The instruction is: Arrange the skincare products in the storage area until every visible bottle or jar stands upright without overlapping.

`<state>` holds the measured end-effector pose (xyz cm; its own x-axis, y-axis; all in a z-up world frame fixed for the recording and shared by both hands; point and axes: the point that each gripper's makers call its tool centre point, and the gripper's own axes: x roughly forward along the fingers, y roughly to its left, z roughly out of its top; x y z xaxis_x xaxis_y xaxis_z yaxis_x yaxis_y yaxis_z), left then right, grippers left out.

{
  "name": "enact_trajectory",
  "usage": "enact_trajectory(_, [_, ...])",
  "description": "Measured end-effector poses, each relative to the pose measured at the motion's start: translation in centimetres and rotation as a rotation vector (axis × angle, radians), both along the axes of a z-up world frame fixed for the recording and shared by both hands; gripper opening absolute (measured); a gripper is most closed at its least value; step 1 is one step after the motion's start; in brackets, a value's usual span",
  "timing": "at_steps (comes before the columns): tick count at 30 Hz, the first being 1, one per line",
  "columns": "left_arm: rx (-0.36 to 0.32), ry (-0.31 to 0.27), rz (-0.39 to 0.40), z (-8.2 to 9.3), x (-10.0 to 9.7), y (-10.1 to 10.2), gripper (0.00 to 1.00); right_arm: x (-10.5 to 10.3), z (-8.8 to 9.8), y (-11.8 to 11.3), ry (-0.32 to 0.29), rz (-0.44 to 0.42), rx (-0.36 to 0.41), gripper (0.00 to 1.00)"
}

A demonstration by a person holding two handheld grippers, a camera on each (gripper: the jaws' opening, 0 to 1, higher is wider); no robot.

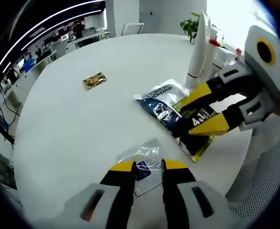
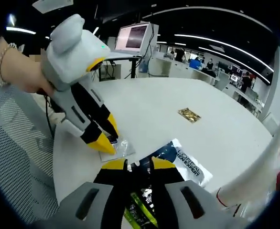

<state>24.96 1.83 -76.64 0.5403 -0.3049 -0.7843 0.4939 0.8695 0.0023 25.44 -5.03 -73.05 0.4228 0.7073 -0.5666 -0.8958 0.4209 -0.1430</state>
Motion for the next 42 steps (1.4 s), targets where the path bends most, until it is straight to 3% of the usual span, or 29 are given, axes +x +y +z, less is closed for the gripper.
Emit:
enact_trajectory(14, [0.0,-0.005,0.012,0.8,-0.1,-0.3,0.3,-1.3,0.9,-1.9,0.017,-0.035,0.018,0.25])
enact_trajectory(24, [-0.002,-0.013,0.029,1.7,-0.7,-0.2,0.39,-1.8,1.9,-4.0,0.026,-0.093,0.049,0.32])
enact_trajectory(28, [0.002,-0.011,0.037,1.9,-1.2,-0.1,0.43,-2.8,2.5,-4.4,0.062,-0.086,0.089,0.42])
enact_trajectory(35, [0.01,-0.017,0.041,2.2,-2.1,0.3,0.49,-4.5,3.4,-5.0,0.051,-0.057,0.097,0.54])
enact_trajectory(42, [-0.009,-0.022,0.06,3.1,-2.8,0.5,0.58,-5.3,3.5,-6.7,0.089,-0.105,0.133,0.64])
